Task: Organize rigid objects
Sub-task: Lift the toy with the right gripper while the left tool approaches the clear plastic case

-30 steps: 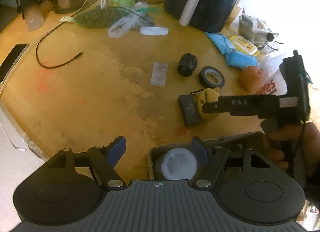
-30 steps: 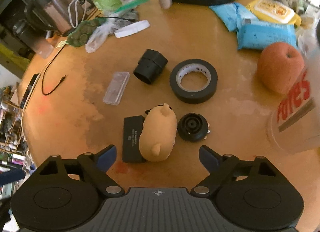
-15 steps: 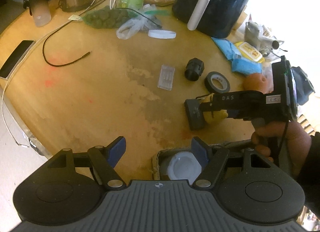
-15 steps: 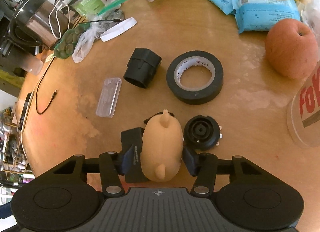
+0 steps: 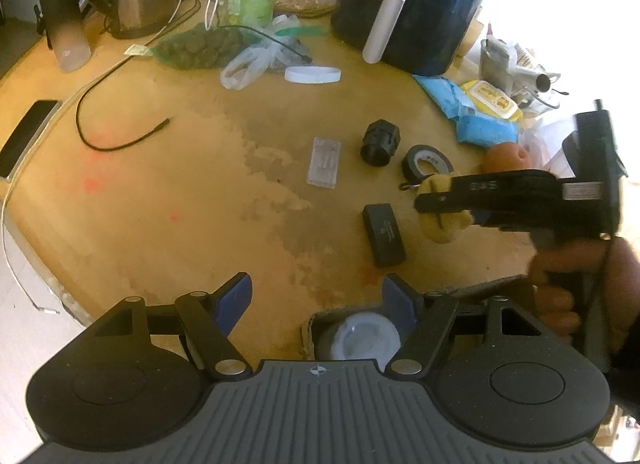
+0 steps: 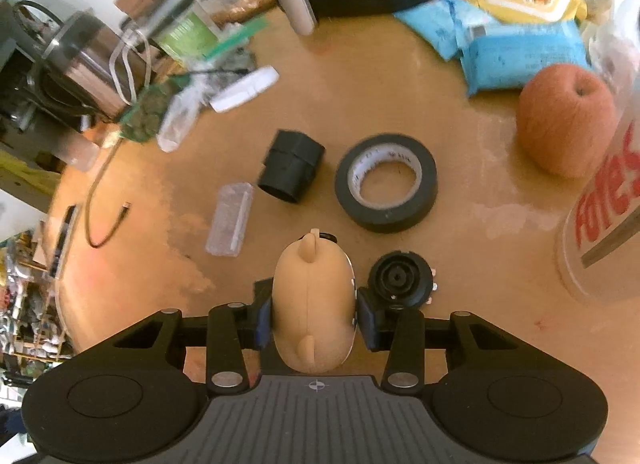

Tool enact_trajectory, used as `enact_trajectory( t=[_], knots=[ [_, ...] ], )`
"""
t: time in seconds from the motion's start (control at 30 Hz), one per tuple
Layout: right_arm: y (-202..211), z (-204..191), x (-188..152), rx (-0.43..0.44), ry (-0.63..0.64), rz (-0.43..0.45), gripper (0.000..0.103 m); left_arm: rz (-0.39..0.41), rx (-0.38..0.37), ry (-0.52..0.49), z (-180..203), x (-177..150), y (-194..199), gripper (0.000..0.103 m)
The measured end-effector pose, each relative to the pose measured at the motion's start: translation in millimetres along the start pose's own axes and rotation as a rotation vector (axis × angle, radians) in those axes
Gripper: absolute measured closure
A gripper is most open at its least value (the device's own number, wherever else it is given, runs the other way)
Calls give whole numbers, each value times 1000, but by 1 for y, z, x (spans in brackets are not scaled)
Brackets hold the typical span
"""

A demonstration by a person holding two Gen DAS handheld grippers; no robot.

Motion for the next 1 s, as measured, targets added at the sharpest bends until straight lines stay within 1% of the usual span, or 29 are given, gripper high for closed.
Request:
enact_trajectory(
  t=[0.17,0.37,0.57,0.8,1.0],
  knots=[
    [29,2,7,32,-4,52,58,32,7,-33,4,10,-4,32],
    [58,9,12,36,2,106,58,71,14,-71,13,26,-17,32],
    [75,18,11,37,-27,124,58,92,7,-113,23,39,-32,32],
    [93,19,8,33,5,148,58,105,-4,-169,29,48,-54,31],
    [104,20,2,30,14,150,58,97,9,-201,27,53,-78,31]
  ],
)
Point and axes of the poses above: each gripper's, at about its wrist camera, not at the fingertips, and y roughly against the way its jaws point, z to its right, x to its top, the point moved 1 cm from there along -y, roughly the way its jaws point, and after that the axes turned 12 degrees about z, right-handed, at the moved point
